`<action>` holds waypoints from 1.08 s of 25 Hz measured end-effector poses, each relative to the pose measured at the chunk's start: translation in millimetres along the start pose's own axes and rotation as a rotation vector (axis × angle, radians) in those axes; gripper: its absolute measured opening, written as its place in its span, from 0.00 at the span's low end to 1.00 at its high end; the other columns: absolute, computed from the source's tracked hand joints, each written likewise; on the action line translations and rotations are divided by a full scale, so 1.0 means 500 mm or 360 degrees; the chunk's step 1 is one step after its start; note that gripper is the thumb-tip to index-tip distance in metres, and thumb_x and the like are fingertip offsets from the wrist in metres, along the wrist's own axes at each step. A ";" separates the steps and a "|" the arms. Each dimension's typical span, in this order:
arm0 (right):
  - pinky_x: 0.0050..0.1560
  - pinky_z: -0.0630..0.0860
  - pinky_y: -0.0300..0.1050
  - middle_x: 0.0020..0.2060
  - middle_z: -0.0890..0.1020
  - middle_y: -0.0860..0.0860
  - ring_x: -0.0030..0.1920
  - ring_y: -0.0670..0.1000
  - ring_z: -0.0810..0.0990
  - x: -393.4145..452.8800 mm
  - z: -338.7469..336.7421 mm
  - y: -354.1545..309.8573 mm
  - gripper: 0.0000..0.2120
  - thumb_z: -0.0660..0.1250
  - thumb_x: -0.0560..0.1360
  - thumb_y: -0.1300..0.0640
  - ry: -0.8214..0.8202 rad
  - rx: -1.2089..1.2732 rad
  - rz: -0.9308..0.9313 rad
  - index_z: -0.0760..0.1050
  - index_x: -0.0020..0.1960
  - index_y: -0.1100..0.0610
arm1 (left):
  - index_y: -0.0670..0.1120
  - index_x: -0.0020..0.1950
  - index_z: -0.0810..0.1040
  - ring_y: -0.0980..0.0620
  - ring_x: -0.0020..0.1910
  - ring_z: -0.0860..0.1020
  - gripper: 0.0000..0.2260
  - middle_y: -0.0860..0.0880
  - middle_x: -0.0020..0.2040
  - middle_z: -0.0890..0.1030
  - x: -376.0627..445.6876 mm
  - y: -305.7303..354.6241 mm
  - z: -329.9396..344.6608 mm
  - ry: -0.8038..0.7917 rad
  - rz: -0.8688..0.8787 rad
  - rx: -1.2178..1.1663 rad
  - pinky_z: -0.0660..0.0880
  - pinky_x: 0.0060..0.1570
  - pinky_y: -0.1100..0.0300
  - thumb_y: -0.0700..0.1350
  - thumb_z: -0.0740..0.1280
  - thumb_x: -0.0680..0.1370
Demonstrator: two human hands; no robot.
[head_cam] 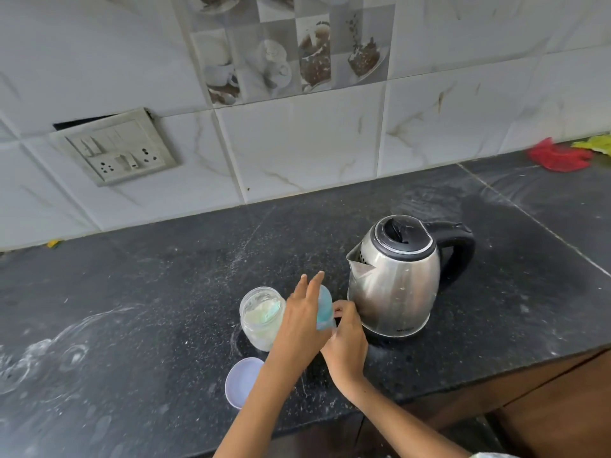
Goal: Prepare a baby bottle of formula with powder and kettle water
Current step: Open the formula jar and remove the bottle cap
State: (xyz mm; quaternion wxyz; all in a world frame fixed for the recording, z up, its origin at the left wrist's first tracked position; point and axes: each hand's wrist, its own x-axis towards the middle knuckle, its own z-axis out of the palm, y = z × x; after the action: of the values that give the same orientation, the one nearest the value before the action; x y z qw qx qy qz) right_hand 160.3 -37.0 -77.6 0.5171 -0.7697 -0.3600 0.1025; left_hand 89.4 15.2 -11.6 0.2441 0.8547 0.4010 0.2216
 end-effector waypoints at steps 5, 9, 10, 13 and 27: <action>0.36 0.76 0.43 0.41 0.82 0.46 0.40 0.48 0.81 0.000 -0.002 0.016 0.24 0.81 0.58 0.50 -0.0008 -0.0048 0.0034 0.74 0.49 0.54 | 0.52 0.68 0.68 0.48 0.49 0.77 0.32 0.48 0.54 0.80 0.000 -0.025 -0.023 0.0060 0.0166 0.0002 0.74 0.50 0.55 0.33 0.69 0.67; 0.34 0.72 0.43 0.39 0.83 0.47 0.38 0.51 0.81 0.000 -0.011 0.012 0.22 0.81 0.59 0.51 -0.0015 -0.0075 0.0005 0.75 0.47 0.55 | 0.54 0.64 0.66 0.48 0.43 0.77 0.27 0.50 0.47 0.80 -0.004 -0.009 -0.021 0.0070 0.0286 0.0039 0.73 0.45 0.55 0.38 0.69 0.68; 0.34 0.70 0.43 0.38 0.82 0.48 0.38 0.53 0.81 -0.001 -0.013 0.008 0.21 0.81 0.59 0.52 -0.0008 -0.0095 -0.0007 0.75 0.46 0.56 | 0.54 0.65 0.66 0.48 0.43 0.77 0.27 0.50 0.48 0.80 -0.006 -0.003 -0.020 0.0075 0.0281 -0.0017 0.74 0.45 0.54 0.40 0.70 0.69; 0.36 0.68 0.42 0.40 0.83 0.47 0.40 0.54 0.82 -0.007 -0.021 -0.003 0.20 0.80 0.60 0.53 -0.0001 -0.0146 -0.0058 0.76 0.47 0.56 | 0.55 0.64 0.66 0.49 0.47 0.76 0.26 0.51 0.52 0.78 -0.013 0.018 -0.027 0.0248 0.0214 -0.0168 0.74 0.47 0.54 0.45 0.72 0.70; 0.41 0.83 0.46 0.52 0.83 0.47 0.48 0.44 0.82 -0.022 -0.135 0.048 0.07 0.74 0.72 0.66 -0.0204 0.0027 -0.0694 0.83 0.48 0.59 | 0.57 0.64 0.64 0.52 0.58 0.74 0.27 0.56 0.60 0.77 -0.212 -0.090 0.065 -0.0085 0.0075 0.0060 0.65 0.55 0.60 0.58 0.71 0.69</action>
State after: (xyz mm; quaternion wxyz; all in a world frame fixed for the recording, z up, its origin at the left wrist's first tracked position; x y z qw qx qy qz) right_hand 198.7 -98.1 -70.9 0.5096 -0.6612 -0.5491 0.0401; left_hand 20.5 -51.6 -83.0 0.2331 0.8740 0.3782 0.1968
